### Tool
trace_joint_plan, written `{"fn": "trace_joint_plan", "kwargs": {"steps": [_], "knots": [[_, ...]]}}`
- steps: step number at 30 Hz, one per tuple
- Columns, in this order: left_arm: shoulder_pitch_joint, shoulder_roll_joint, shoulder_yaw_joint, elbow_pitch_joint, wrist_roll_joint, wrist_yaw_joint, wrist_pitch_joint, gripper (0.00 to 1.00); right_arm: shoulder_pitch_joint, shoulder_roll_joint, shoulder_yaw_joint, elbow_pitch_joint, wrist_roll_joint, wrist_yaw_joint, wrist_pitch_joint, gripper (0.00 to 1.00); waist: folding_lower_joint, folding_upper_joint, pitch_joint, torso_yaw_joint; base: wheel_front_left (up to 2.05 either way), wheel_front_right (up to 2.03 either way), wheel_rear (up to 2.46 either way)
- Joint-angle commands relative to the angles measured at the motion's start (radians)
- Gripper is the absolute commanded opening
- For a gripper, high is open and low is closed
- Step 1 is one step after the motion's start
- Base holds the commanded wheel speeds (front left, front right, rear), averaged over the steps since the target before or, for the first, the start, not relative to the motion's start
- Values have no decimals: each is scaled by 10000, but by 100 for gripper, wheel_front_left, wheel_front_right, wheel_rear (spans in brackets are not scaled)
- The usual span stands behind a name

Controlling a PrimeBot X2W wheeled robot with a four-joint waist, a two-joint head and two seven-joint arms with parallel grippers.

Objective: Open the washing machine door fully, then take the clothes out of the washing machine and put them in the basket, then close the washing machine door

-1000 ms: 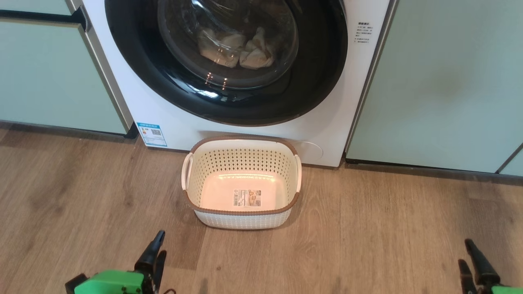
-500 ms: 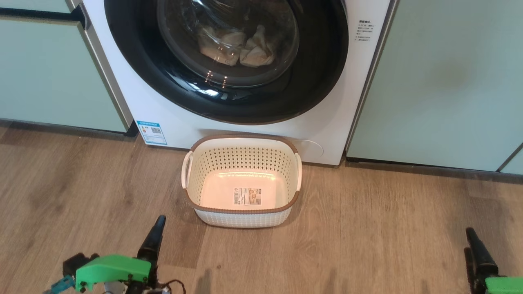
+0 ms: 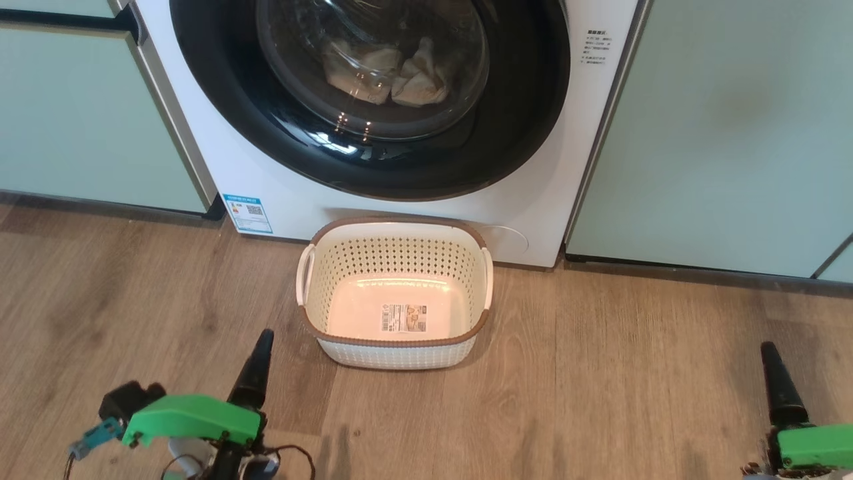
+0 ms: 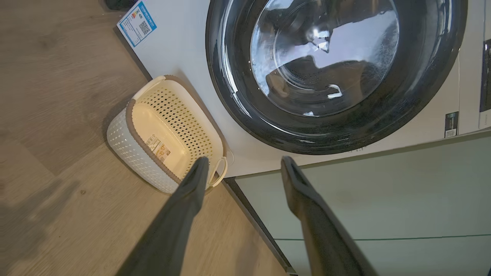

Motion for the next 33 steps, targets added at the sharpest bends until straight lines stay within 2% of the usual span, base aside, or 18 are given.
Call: {"fn": "trace_joint_plan", "kwargs": {"steps": [1, 17, 28, 33], "knots": [[-623, 194, 92, -390, 364, -15, -128, 100, -551, -59, 96, -412, -366, 14, -125, 100, 0, 0, 7, 2, 0, 0, 0], [-966, 226, 117, -655, 2966, -1, -570, 100, -726, -65, 328, -744, -2990, 19, -568, 100, 0, 0, 23, 1, 0, 0, 0], [-1180, 369, -48, -745, 4601, 188, -894, 100, -847, -70, 598, -921, -4823, 22, -892, 100, 0, 0, -4, -13, 0, 0, 0], [-1292, 494, -110, -708, 5356, 420, -1041, 100, -913, -72, 656, -1021, -5676, 23, -1040, 100, 0, 0, 2, -27, 0, 0, 0]]}}
